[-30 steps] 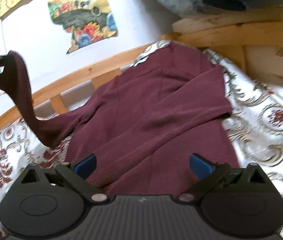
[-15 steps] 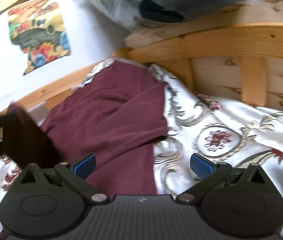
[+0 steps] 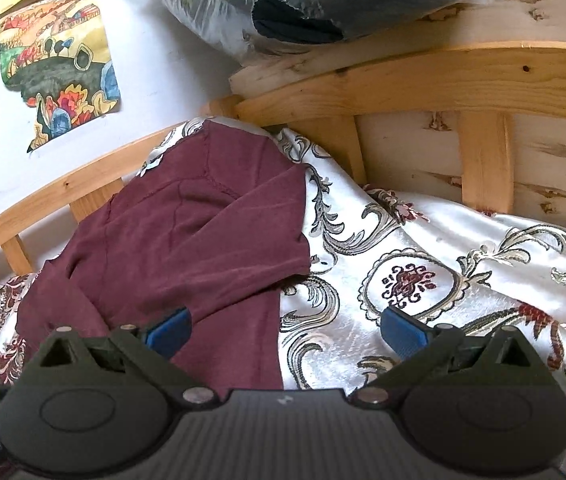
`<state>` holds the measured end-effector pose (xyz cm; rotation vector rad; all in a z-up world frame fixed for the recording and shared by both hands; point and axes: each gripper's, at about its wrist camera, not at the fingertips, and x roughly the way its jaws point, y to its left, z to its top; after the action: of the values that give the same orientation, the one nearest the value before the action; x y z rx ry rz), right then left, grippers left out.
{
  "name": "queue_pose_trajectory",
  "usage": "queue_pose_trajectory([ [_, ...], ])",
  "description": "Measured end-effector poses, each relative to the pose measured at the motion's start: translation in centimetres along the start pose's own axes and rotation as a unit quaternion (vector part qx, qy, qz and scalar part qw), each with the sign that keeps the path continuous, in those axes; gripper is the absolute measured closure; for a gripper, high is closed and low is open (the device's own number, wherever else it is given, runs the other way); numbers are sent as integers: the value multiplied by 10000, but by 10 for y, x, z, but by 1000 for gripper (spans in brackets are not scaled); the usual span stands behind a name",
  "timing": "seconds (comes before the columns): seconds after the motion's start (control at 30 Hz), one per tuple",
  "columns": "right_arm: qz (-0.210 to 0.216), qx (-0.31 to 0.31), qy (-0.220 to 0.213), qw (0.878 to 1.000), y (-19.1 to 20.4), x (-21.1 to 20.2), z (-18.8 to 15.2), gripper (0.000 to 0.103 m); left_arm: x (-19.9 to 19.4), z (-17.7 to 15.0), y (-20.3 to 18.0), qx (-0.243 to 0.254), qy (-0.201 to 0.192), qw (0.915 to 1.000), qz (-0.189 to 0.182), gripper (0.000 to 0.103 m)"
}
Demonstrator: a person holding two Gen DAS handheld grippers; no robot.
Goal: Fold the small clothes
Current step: 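Open the left gripper to release the folded sleeve on the shirt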
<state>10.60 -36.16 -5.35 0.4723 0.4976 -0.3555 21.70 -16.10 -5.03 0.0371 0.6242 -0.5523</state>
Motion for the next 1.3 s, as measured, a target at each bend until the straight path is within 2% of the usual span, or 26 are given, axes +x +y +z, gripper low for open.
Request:
queue_pose_trajectory([
  [0.07, -9, 2, -16, 10000, -1, -1, 1, 0, 3, -3, 1, -29, 197, 9997, -110, 87],
  [0.13, -22, -8, -38, 10000, -1, -2, 2, 0, 4, -7, 2, -48, 344, 9991, -233, 73],
  [0.27, -42, -63, -43, 10000, 0, -3, 2, 0, 1, -16, 6, -144, 605, 9971, -435, 59],
  [0.33, -55, -111, -26, 9999, 1, -3, 1, 0, -7, -20, 8, -211, 628, 9967, -463, 44],
  [0.43, -57, -191, 12, 9998, 3, -3, 0, 0, -28, -24, 13, -171, 475, 9975, -498, 29],
  [0.6, -20, -516, 89, 9986, 14, -2, -3, 0, -57, -27, 28, -217, 406, 9985, -302, 19],
  [0.73, 77, -921, 202, 9955, 25, -5, -6, 0, -81, -33, 40, -16, 317, 9995, 68, 5],
  [0.8, 208, -1152, 453, 9921, 30, -5, -7, 0, -93, -37, 47, 209, 258, 9990, 283, 1],
  [0.87, 328, -1392, 816, 9863, 37, -3, -9, 0, -99, -43, 53, 472, 357, 9970, 493, 1],
  [1.07, 737, -1943, 1063, 9724, 57, -15, -14, 0, -99, -71, 68, 1422, 956, 9820, 798, 1],
  [1.17, 1014, -2469, 1163, 9567, 69, -23, -20, 0, -88, -83, 73, 1744, 1086, 9727, 1077, 1],
  [1.3, 1179, -3334, 1452, 9241, 85, -34, -43, 0, -70, -90, 81, 1835, 1259, 9654, 1359, 1],
])
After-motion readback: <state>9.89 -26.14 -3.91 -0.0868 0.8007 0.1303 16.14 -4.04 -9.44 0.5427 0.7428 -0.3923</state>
